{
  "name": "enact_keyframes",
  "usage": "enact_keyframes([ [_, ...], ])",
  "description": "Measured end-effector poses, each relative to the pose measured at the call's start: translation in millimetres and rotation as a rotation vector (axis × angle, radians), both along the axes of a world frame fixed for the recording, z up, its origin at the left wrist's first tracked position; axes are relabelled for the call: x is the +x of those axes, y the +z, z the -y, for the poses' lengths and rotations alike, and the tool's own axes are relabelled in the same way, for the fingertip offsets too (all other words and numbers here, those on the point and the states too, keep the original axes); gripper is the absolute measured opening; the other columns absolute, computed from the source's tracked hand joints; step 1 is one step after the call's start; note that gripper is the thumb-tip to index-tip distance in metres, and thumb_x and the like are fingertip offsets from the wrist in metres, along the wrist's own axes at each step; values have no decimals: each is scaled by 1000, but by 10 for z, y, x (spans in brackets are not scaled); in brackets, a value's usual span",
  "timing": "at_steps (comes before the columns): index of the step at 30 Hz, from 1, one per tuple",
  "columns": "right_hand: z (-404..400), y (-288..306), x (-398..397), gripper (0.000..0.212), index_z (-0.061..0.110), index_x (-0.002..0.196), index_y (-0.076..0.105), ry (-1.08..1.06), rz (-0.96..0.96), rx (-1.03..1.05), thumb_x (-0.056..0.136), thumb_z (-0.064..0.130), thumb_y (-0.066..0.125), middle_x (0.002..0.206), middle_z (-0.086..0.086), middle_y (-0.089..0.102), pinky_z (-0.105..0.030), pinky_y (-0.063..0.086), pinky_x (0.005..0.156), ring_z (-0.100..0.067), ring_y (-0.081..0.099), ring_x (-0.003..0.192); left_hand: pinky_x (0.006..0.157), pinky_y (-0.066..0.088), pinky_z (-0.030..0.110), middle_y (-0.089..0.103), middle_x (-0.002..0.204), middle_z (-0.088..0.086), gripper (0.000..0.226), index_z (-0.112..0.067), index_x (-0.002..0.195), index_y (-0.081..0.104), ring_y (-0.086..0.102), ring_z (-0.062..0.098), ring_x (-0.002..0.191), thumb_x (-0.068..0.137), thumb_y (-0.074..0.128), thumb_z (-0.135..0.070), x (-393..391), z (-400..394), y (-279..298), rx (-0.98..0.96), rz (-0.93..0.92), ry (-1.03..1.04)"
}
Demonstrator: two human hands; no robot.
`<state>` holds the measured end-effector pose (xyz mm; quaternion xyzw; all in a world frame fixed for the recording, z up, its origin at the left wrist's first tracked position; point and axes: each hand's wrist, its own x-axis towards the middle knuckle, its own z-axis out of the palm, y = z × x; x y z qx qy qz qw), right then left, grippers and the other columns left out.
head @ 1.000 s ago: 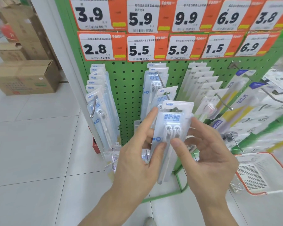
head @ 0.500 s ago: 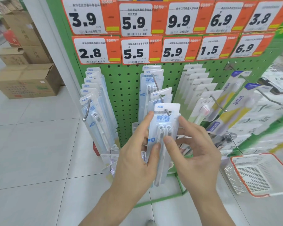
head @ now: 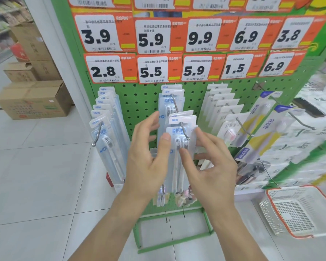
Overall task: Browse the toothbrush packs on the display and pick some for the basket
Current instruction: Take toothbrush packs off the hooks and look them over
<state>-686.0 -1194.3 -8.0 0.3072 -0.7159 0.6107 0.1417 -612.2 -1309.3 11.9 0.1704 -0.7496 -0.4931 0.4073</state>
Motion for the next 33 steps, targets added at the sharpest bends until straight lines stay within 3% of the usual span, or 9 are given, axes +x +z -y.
enact_keyframes([
  [3, 28, 20, -27, 49, 18, 131, 68, -23, -28, 31, 85, 20, 82, 120, 14, 63, -9, 48, 81, -10, 68, 91, 100, 42, 13, 56, 138, -12, 37, -28, 140, 49, 53, 3, 129, 104, 46, -27, -135, 103, 96, 60, -45, -33],
  [10, 68, 65, -44, 50, 22, 134, 66, 0, 19, 41, 86, 23, 81, 122, 14, 63, -15, 53, 78, -11, 67, 94, 83, 45, 5, 63, 117, -6, 29, -22, 127, 63, 59, -6, 98, 101, 56, -13, -535, 444, 283, -85, 28, 160],
  [13, 70, 70, -60, 50, 21, 133, 67, -4, 19, 54, 85, 22, 82, 122, 12, 64, -12, 51, 77, -10, 67, 94, 81, 49, 13, 65, 106, -5, 27, -19, 124, 66, 59, -3, 86, 98, 60, -12, -700, 546, 362, -144, 57, 188],
  [21, 22, 133, -97, 47, 21, 132, 67, 4, 3, 118, 87, 22, 80, 120, 11, 66, -11, 49, 80, -5, 66, 95, 63, 43, 1, 70, 86, -14, 10, -18, 101, 76, 58, -9, 65, 95, 68, -17, -834, 703, 459, -89, 164, 197],
  [26, -58, 351, -137, 28, 17, 120, 72, -16, -83, 212, 95, 6, 64, 115, 8, 68, -18, 52, 89, -8, 67, 103, 70, 47, 6, 69, 90, -19, 13, -21, 105, 73, 61, -12, 73, 97, 63, -19, -786, 686, 451, 5, 126, 168],
  [28, -33, 540, -154, 25, 12, 111, 73, -47, -198, 142, 95, -2, 61, 105, 4, 70, -28, 56, 86, -9, 66, 98, 80, 52, 17, 71, 98, -15, 16, -22, 110, 71, 65, -3, 85, 99, 58, -21, -757, 654, 426, 66, 74, 160],
  [31, 128, 884, -274, 21, 10, 101, 74, -8, -322, 90, 94, -3, 59, 95, 0, 72, -34, 57, 80, -14, 68, 89, 83, 49, 14, 69, 101, -20, 20, -22, 115, 69, 63, -10, 90, 102, 54, -23, -704, 577, 389, 102, 54, 119],
  [33, 308, 1122, -460, 24, 11, 102, 75, 19, -284, 239, 94, -1, 56, 99, -2, 75, -37, 56, 85, -18, 69, 92, 91, 52, 22, 70, 105, -19, 22, -23, 117, 69, 64, -7, 97, 103, 52, -25, -682, 555, 371, 143, 33, 102],
])
